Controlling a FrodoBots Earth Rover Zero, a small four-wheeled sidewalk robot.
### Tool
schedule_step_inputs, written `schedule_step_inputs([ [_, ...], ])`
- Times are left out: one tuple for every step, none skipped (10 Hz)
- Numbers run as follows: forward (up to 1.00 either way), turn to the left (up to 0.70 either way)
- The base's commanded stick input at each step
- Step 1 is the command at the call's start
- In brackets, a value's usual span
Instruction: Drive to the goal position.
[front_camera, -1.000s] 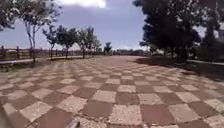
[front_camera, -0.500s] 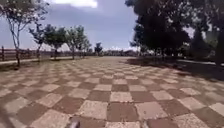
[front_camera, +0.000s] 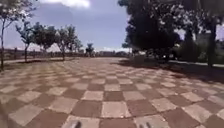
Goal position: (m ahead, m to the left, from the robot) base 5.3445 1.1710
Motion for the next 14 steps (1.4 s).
schedule_step_inputs([
  [0.70,-0.27],
  [0.70,-0.27],
  [0.70,-0.27],
  [0.70,-0.27],
  [0.70,-0.27],
  [0.70,-0.27],
  [0.70,-0.27],
  [0.70,-0.27],
  [0.70,-0.27],
  [0.70,-0.27],
  [0.70,-0.27],
  [0.70,-0.27],
  [0.70,-0.27],
  [0.70,-0.27],
])
